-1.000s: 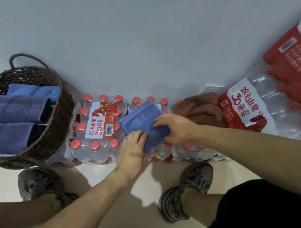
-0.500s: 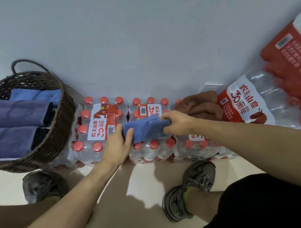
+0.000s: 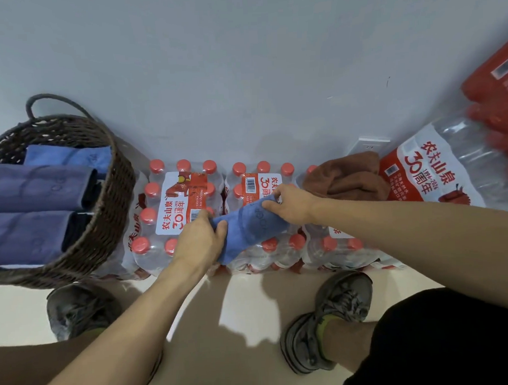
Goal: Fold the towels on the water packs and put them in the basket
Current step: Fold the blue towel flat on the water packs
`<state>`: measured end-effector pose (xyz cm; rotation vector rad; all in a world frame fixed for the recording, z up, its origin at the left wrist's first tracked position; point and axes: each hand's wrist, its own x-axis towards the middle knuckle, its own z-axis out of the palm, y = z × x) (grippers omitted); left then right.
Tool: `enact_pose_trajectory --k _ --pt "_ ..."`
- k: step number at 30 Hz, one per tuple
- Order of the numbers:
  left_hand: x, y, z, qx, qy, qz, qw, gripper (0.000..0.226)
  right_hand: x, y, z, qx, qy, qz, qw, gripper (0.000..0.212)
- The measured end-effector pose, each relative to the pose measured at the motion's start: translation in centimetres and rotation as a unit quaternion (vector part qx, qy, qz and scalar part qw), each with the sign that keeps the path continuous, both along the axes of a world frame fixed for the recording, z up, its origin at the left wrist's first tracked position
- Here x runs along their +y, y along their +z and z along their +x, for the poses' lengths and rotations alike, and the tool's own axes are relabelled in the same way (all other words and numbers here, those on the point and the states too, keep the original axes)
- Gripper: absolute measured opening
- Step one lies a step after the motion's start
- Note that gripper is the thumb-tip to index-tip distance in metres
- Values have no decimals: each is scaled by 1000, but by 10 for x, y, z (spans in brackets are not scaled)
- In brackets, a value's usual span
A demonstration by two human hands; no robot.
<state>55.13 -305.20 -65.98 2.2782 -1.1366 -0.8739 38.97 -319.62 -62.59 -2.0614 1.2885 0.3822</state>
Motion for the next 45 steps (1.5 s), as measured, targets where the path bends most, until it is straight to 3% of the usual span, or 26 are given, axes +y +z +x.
enact_pose_trajectory --k 3,6,9,11,15,17,20,23,26,29,31,33,35,38,45 --pt "3 12 7 120 -38 91 988 22 -4 4 5 49 43 -32 997 45" --pt "7 21 10 292 -5 172 941 20 -5 5 4 61 40 -41 996 42" --pt "8 21 6 397 50 166 901 19 -1 4 2 64 20 -30 997 47" --pt "6 20 4 419 90 144 892 25 1 5 0 44 -28 11 999 53" --pt "7 20 7 410 99 147 895 37 -3 10 -9 -78 -211 195 955 47" --pt "9 22 5 409 96 151 895 39 -3 10 -14 -88 -239 233 939 48" --pt "9 24 -3 431 146 116 883 37 -3 9 -19 -74 -258 244 932 46" --pt "4 24 -11 406 178 94 891 28 -8 16 -25 -41 -260 260 929 28" --pt "-2 30 -19 381 155 98 906 41 -8 31 -27 -4 -186 194 963 18" --pt "-17 49 -22 338 35 112 934 52 -8 44 -31 -2 37 54 998 72" --pt "-31 65 -18 265 -55 96 958 38 -2 54 -32 -54 114 64 990 101" --pt "-44 89 -13 184 -143 72 970 26 10 64 -26 -102 154 63 981 111" --pt "-49 114 -4 133 -228 42 964 19 21 71 -19 -155 161 25 974 99" --pt "-43 147 22 103 -311 25 945 18 34 82 -8 -211 148 13 966 60" --pt "-24 181 126 172 -339 83 921 26 59 95 51 -250 143 54 956 21"
